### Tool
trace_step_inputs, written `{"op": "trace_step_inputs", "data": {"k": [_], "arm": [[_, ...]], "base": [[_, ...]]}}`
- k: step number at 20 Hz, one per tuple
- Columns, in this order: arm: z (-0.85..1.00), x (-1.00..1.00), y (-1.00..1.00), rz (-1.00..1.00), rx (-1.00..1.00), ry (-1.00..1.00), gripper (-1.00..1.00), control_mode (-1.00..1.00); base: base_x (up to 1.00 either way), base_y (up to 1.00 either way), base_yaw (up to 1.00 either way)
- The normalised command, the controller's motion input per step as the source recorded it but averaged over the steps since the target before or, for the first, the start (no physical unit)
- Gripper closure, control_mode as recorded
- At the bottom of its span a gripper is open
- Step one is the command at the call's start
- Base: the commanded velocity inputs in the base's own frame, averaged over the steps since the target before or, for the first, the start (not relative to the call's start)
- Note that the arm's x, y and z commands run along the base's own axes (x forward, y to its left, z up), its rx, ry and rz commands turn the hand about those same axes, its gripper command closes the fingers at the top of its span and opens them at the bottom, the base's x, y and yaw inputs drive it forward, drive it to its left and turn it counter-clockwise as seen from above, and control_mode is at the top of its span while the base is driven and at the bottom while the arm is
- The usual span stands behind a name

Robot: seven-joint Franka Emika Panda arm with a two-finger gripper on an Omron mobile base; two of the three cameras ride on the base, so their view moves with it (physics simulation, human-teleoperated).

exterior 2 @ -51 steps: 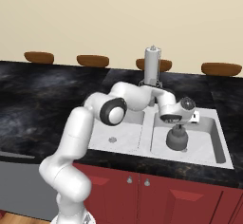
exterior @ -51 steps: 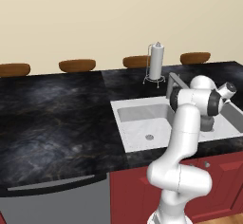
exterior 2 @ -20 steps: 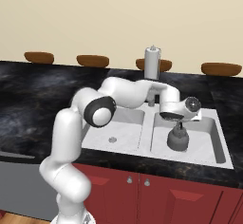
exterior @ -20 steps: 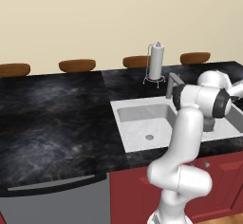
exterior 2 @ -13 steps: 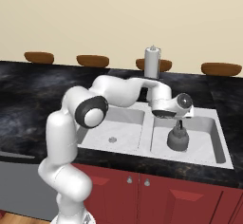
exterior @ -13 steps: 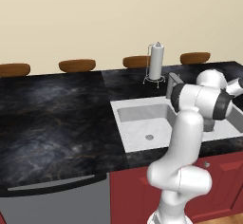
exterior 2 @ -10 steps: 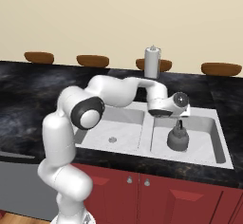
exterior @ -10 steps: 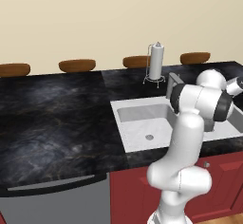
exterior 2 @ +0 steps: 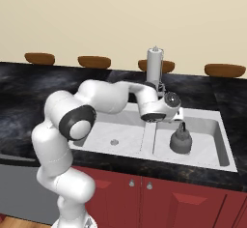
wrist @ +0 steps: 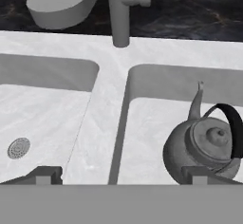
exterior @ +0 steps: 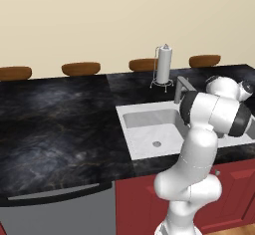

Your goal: Place the glass cup in the left basin and the kettle in the right basin of the sink.

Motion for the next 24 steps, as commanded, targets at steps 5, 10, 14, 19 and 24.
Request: {"op": "trace_step_inputs", "data": {"k": [5, 10, 14, 19, 24], "arm": [[0.0, -0.01, 0.35, 0.0, 0.0, 0.1, -1.0, -1.0], [0.0, 0.01, 0.38, 0.0, 0.0, 0.08, -1.0, -1.0], [0.0, -0.01, 0.45, 0.0, 0.0, 0.07, -1.0, -1.0], [0.0, -0.06, 0.55, 0.0, -0.02, 0.06, -1.0, -1.0], [0.0, -0.01, 0.65, 0.0, 0.0, 0.06, -1.0, -1.0]], "base": [[0.0, 0.0, 0.0], [0.0, 0.0, 0.0], [0.0, 0.0, 0.0], [0.0, 0.0, 0.0], [0.0, 0.0, 0.0]]}}
